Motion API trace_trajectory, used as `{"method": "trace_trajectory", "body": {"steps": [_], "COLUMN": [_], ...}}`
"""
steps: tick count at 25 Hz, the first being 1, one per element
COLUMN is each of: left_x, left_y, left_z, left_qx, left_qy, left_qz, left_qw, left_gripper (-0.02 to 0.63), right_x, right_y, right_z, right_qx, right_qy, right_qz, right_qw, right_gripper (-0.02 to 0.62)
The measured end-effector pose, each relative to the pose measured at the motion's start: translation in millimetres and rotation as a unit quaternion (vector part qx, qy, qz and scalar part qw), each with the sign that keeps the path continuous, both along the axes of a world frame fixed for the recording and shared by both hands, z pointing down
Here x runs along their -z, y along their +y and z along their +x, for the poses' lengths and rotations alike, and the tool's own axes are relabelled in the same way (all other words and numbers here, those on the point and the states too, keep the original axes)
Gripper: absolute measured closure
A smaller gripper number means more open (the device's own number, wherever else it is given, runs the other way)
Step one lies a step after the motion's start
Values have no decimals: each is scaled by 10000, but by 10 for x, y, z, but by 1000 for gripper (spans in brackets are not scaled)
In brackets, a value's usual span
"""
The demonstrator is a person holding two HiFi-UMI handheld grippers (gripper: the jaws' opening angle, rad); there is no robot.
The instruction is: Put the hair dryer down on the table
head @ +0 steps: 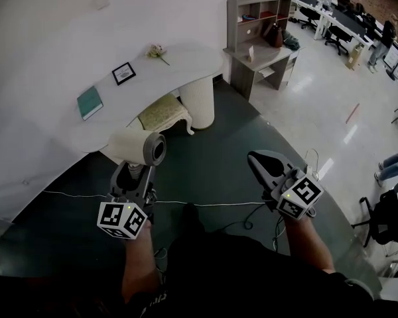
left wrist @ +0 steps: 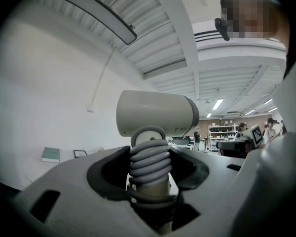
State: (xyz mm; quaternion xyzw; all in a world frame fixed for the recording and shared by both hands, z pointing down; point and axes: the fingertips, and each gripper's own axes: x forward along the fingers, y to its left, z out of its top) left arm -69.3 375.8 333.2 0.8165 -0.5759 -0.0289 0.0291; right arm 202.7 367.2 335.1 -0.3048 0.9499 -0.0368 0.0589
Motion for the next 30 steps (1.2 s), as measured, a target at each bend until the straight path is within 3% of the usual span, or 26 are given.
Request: {"method": "trace_trajectory", "body": {"steps": [8, 19, 30], "left_x": [-125, -263, -353], "left_y": [-290, -1102, -2186], "left_z": [-43, -147, -849], "left_qx": [-47, -379, -489], "left_qy": [85, 129, 26], "left_qz": [-113, -167, -231], "left_qw": [9999, 9991, 9985], "left_gripper": [376, 376, 376], "right_x": [-84, -245, -222], "right_y": [-236, -875, -1922], "right_z": [-33, -131, -973], "right_qx": [5, -301, -243], "right_qy": [175, 321, 457], "right_qz": [-118, -291, -401], "right_qw": [9998, 9986, 9979], "right_gripper": [589, 589, 589]}}
